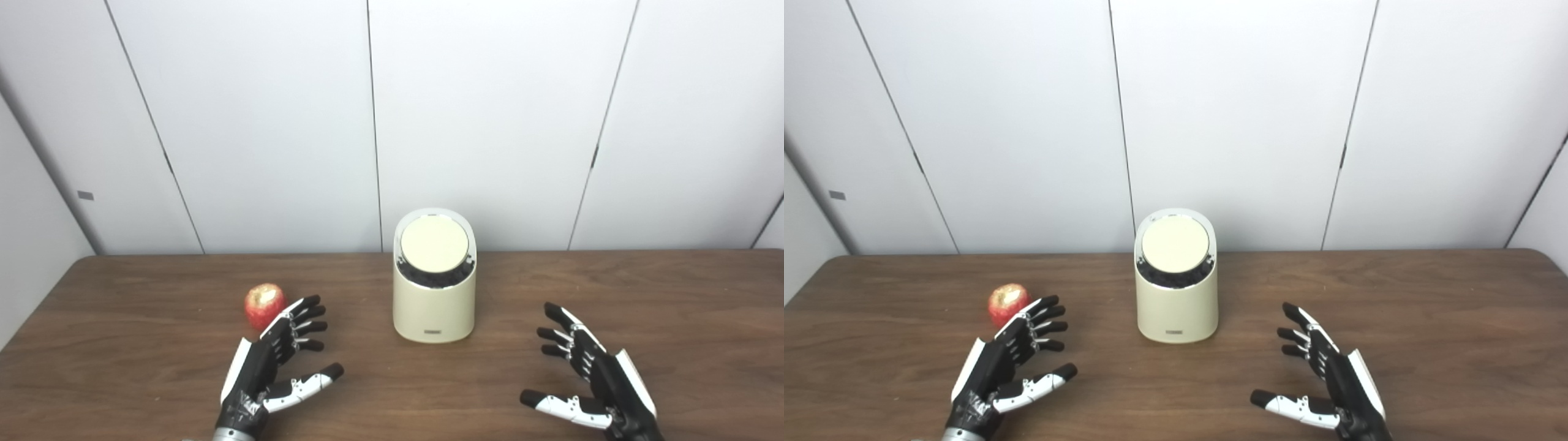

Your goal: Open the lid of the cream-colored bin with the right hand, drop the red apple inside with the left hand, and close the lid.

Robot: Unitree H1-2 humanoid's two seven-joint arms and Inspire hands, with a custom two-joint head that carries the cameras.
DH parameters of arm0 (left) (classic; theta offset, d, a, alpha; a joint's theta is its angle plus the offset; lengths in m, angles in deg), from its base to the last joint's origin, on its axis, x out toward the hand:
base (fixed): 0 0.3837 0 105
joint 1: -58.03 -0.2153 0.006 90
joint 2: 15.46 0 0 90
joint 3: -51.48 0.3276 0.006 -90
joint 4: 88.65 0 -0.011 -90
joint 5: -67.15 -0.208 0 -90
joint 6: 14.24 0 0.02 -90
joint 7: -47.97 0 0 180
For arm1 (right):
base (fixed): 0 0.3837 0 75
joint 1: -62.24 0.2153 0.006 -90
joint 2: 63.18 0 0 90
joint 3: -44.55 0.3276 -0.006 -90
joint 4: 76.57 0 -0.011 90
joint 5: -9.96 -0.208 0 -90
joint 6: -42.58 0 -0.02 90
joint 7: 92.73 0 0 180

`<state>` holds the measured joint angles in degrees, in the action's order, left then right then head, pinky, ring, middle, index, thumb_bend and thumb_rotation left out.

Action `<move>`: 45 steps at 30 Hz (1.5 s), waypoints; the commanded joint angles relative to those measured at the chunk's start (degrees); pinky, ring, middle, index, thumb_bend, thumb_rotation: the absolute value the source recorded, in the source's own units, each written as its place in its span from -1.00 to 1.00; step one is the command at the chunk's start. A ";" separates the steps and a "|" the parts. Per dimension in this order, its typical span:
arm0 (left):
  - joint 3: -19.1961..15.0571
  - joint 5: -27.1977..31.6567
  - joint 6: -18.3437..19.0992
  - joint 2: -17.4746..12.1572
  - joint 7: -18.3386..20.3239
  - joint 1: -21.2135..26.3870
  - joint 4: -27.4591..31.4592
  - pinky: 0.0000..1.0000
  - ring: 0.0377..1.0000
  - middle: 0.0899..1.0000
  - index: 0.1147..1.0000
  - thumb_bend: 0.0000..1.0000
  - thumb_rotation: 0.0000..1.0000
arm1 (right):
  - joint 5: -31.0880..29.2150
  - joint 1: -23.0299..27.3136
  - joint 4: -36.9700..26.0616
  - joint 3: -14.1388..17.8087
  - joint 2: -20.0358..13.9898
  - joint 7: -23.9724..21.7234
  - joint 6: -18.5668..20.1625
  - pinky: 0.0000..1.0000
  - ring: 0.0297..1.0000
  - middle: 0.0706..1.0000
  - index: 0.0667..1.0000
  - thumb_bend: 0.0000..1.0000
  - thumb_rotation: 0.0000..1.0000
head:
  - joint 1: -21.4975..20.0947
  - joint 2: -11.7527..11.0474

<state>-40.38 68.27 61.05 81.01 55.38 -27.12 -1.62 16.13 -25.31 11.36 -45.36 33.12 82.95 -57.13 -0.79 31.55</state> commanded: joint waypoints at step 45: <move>0.22 0.26 -5.24 0.05 -0.16 3.95 -4.26 0.33 0.53 0.64 0.72 0.37 -0.92 | 12.74 34.63 1.78 -2.93 3.23 3.88 21.95 0.54 0.81 0.95 0.94 0.81 -0.19 | -0.42 -2.26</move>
<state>-40.28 68.31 58.29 81.13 55.42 -24.68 -5.24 27.94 5.70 14.32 -47.95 36.74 87.00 -35.31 -1.14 29.27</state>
